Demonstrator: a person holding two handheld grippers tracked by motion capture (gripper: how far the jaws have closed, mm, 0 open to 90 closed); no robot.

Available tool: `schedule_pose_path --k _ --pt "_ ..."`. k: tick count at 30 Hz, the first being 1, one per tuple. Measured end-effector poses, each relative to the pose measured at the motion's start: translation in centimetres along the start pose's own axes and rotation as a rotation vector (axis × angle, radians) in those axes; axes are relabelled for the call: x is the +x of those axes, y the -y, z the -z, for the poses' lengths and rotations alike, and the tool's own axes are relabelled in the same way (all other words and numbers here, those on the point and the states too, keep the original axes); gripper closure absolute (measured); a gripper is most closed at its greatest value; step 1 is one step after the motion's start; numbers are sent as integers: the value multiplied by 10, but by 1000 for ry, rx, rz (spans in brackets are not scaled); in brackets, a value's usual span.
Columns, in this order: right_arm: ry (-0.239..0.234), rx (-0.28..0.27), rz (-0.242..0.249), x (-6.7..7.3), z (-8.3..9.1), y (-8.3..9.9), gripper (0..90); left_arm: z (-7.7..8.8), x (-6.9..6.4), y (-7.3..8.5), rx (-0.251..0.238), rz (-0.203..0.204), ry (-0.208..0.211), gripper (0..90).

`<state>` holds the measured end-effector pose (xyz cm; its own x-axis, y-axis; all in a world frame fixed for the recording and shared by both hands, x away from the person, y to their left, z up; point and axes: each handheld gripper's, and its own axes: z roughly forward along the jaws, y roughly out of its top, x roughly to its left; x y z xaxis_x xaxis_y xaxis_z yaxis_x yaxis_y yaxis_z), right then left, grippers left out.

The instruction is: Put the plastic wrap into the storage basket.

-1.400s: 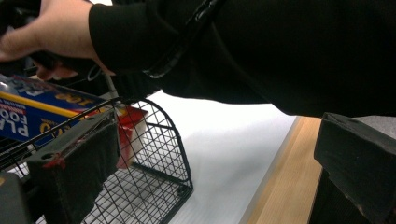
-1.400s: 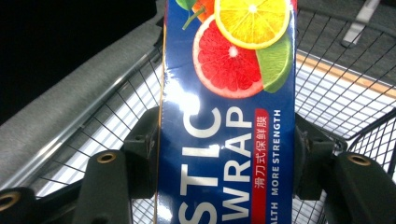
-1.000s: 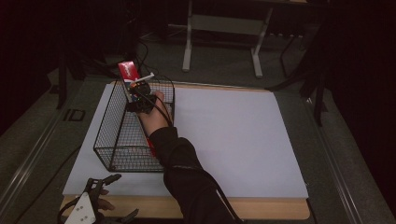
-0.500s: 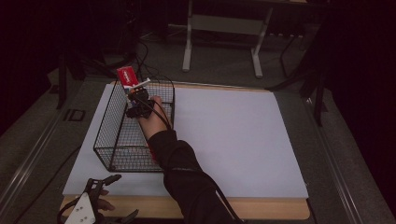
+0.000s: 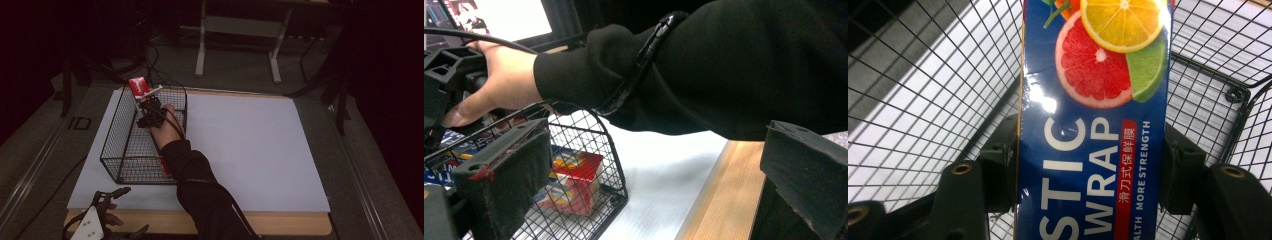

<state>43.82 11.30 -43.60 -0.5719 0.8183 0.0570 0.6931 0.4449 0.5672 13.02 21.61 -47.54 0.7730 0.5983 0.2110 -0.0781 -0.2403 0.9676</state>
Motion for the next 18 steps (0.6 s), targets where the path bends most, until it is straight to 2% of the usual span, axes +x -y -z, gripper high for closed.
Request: schedule_pose_path --k 5,7,18 --pt "14 23 16 1 -3 0 390 -2 0 2 34 -9 -17 9" --pt "9 37 33 4 -4 0 390 -3 1 1 33 -5 -15 9" --pt "-13 39 29 1 -5 -2 362 -3 1 2 29 1 -10 9"
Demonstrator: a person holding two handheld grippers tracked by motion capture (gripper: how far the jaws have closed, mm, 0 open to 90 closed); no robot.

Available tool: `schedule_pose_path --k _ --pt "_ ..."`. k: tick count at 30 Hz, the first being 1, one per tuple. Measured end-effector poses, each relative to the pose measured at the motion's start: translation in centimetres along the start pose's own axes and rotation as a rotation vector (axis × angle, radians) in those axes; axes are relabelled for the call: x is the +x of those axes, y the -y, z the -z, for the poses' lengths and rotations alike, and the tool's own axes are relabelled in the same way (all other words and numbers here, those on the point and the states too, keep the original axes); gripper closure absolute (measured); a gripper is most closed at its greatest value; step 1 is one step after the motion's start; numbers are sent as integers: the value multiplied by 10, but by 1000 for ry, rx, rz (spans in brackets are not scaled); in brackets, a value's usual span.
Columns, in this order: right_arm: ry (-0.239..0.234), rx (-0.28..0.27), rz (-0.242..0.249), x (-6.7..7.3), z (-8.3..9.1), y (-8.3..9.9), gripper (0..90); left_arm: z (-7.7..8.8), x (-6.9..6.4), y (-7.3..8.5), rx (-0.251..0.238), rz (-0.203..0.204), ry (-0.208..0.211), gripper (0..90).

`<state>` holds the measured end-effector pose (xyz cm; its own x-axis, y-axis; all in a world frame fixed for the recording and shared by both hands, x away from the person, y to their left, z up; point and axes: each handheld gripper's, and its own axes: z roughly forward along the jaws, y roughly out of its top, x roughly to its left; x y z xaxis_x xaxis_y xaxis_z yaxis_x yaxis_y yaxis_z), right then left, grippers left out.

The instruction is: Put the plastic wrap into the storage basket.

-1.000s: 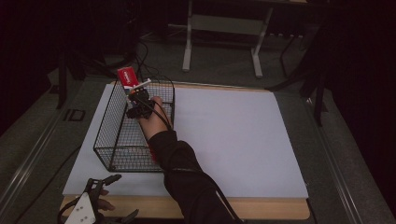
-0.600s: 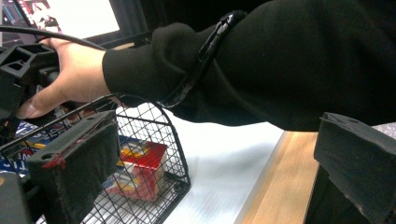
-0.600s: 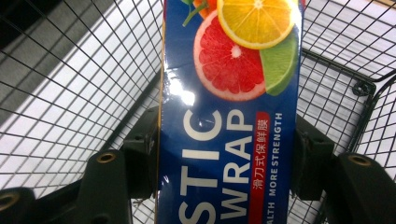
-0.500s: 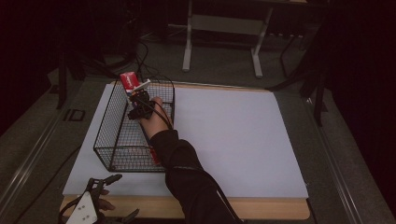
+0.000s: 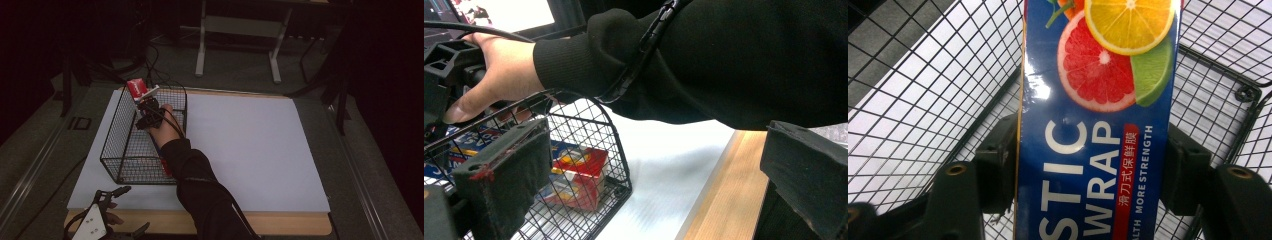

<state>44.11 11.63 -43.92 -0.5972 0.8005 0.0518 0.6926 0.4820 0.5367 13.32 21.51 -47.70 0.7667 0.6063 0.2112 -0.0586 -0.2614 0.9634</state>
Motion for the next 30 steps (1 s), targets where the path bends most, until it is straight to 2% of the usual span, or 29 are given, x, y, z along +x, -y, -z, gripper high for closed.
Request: schedule_pose_path --k 2,3,10,14,19,23,29,30 --pt "-3 -5 -6 0 1 0 353 0 0 0 0 0 0 9" --pt "-20 -24 -4 -3 3 0 321 0 0 0 0 2 0 9" --pt "-22 -34 9 -3 4 2 307 0 0 0 0 1 2 9" --pt "-46 -53 13 -4 9 2 289 0 1 0 -1 4 1 9" --pt "-76 -74 8 -10 21 2 269 0 0 0 1 1 3 9" --pt "-120 -95 46 -12 32 5 177 -1 0 1 2 4 2 9" --pt "-145 -121 86 -17 50 10 134 -2 0 1 10 -1 6 9" --pt "-148 -130 81 -19 54 12 136 -2 0 1 11 0 6 9"
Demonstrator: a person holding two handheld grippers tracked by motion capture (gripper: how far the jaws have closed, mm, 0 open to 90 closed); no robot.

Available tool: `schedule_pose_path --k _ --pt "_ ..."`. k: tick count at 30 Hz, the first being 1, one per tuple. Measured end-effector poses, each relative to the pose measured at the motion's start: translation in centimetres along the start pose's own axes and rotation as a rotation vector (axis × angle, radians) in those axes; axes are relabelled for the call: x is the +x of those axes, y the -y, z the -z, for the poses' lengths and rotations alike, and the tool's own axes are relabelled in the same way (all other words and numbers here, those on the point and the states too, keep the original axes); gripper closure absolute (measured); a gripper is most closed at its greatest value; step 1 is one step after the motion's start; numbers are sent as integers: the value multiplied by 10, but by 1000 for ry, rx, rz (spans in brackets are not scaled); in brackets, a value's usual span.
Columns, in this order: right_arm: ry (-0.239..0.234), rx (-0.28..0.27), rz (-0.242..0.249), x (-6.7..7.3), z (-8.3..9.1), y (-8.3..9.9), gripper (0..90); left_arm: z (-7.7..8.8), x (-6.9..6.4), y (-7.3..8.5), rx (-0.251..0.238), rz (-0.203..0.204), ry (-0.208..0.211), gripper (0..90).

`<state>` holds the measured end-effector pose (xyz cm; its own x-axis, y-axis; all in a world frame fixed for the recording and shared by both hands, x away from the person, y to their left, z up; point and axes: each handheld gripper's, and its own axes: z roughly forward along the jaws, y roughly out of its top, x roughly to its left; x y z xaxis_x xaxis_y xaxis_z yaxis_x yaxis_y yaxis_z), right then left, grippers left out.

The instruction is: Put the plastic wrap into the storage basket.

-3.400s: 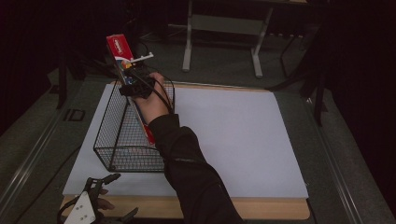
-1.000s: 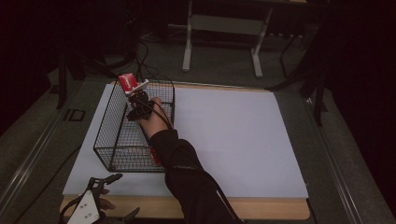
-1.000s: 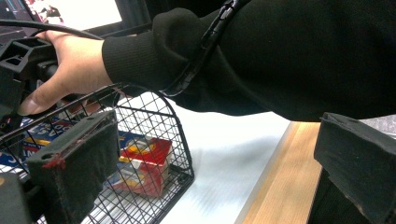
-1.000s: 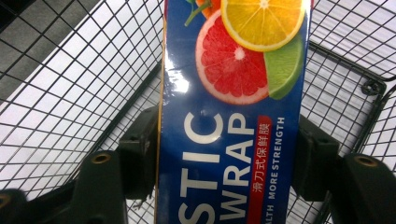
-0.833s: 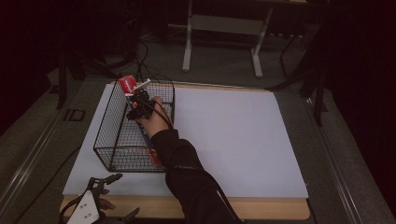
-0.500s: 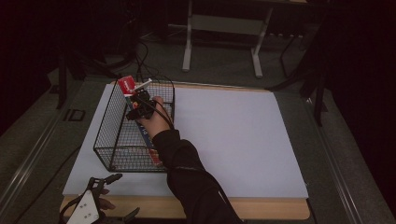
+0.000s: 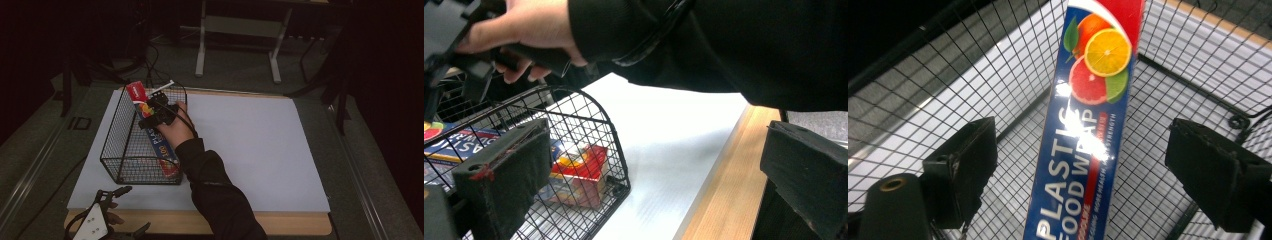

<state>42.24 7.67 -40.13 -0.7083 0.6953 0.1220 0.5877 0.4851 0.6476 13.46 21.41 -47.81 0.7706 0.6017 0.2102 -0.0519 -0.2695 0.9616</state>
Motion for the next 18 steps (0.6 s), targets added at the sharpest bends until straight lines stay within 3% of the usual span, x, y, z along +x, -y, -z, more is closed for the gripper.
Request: schedule_pose_path --k 18 --pt "2 -65 -1 -37 66 25 137 -3 0 1 10 1 1 9"
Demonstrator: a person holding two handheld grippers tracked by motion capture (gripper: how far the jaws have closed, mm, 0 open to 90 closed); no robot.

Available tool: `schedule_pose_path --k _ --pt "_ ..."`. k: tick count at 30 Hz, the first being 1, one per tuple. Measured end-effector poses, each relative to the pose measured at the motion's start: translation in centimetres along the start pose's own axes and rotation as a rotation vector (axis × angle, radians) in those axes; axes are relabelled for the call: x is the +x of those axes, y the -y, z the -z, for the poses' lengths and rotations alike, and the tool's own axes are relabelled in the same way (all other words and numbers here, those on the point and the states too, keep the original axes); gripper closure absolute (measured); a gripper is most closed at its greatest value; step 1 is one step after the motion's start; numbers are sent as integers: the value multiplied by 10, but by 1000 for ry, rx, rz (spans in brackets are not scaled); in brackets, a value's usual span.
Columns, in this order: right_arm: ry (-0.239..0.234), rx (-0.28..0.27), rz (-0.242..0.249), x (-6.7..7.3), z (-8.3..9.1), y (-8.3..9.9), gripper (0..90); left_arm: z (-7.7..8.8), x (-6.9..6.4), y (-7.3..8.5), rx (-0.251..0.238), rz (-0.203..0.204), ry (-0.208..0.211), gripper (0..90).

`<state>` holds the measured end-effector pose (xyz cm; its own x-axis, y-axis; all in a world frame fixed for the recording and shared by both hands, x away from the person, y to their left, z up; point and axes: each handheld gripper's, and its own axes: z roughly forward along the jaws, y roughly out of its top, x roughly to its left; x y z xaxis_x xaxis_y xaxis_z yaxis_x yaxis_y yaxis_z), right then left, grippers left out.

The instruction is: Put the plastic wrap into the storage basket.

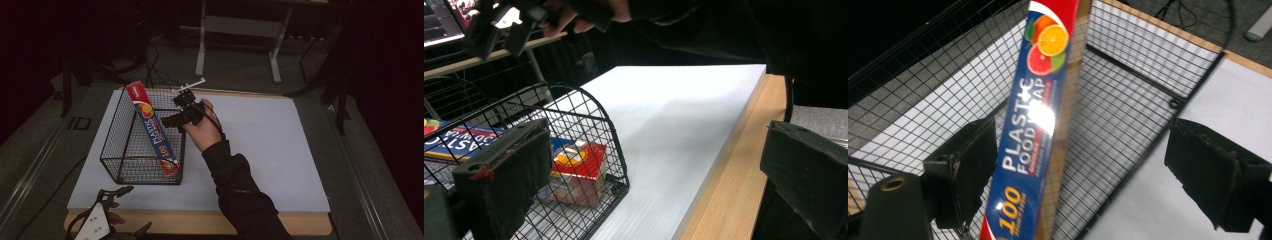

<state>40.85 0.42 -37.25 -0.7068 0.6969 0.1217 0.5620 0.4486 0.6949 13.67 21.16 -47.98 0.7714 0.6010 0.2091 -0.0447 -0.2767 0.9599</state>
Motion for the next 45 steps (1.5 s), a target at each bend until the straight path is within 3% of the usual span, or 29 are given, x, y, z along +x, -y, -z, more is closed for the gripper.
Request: schedule_pose_path --k 7,12,16,23,38,42,45 --pt "9 -14 6 -12 17 17 136 0 0 0 0 -3 -1 9" --pt "0 -31 -15 -23 32 39 136 -2 0 0 7 -3 -2 9" --pt "13 -36 10 -28 39 53 137 -2 0 0 6 -4 0 9" --pt "-8 -57 -13 -38 50 78 137 -3 0 0 6 -5 -2 9" --pt "-19 -20 -55 -60 57 135 137 -4 -1 0 9 -3 0 9" --pt "-18 -35 -39 -64 59 149 138 -4 -1 1 12 -3 0 9" --pt "-24 -37 -58 -67 59 159 138 -4 -1 1 12 -4 0 9"
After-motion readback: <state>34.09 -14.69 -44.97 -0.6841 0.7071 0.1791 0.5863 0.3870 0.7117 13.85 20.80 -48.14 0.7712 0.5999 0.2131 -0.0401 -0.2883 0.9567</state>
